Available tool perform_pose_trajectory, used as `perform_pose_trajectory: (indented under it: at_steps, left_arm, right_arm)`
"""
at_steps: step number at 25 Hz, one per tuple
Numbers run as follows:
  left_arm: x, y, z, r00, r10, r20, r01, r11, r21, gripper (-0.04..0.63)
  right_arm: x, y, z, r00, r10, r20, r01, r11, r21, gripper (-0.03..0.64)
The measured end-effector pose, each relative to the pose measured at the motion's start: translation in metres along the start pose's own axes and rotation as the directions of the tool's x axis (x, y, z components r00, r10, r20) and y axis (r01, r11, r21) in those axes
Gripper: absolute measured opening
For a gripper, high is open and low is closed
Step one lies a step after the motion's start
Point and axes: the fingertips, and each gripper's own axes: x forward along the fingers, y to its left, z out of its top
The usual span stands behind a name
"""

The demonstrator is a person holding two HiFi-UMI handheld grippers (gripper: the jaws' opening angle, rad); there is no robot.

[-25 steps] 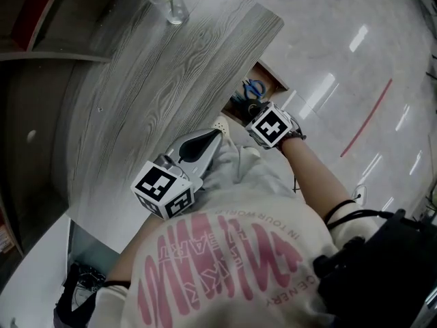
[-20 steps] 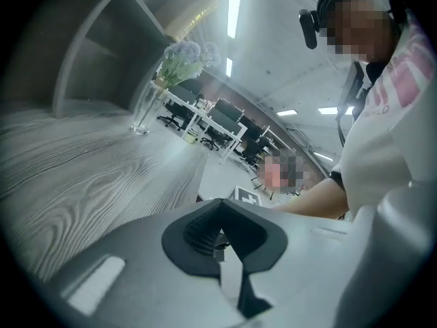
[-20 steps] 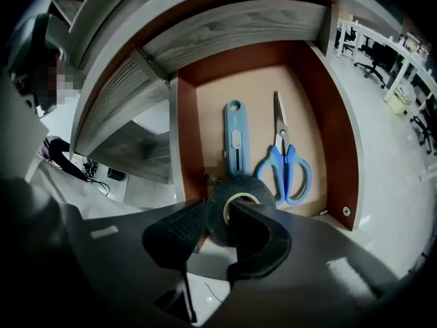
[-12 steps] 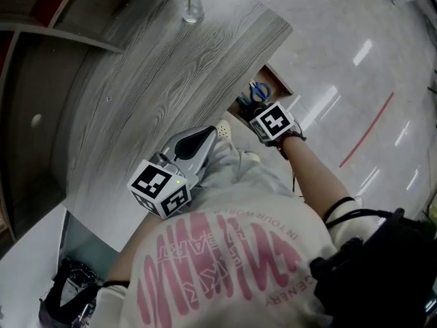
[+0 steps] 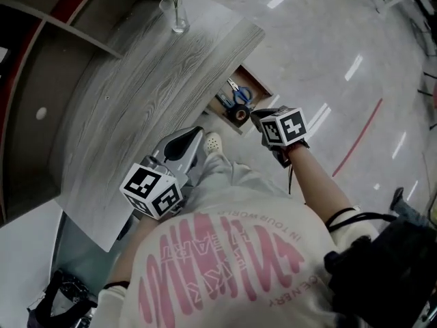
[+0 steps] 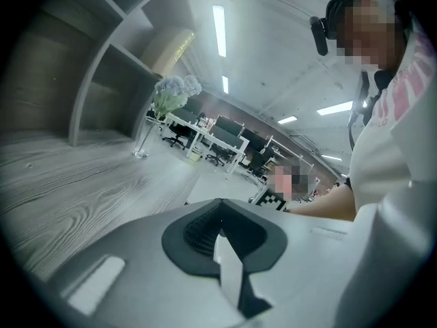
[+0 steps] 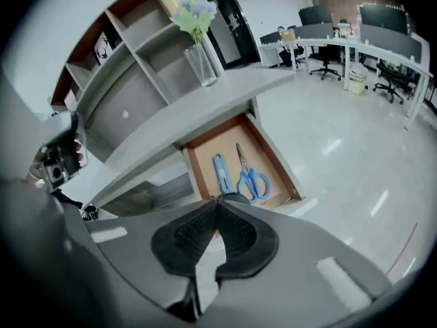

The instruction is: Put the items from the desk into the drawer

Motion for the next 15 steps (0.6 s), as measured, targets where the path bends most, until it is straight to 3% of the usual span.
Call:
perform_pose_trajectory:
  at_steps: [4, 9, 15]
  left_arm:
    - [-0.013, -0.016, -0.001, 0.999, 0.028, 0.044, -0.028, 1.000, 0.012, 0.020]
    - [-0.023, -0.044, 0.006, 0.994, 0.043, 0.103, -0.043, 0.999, -0.003, 0.020]
    - [-0.040, -0.076, 0.023, 0.980, 0.065, 0.189, -0.081, 0.993, 0.083, 0.020]
  right_arm:
    - [-0.060, 0.019, 0.014, 0.991, 0.018, 0.135, -0.005, 0.995, -0.095, 0.006]
    - [-0.131, 0.053, 0.028, 0.959, 0.044, 0.282, 0.026, 0.971, -0.238, 0.006]
    - [-0.191, 0.103, 0.030, 0.893, 0.195, 0.405, -0.057, 0.943, -0.328, 0.006]
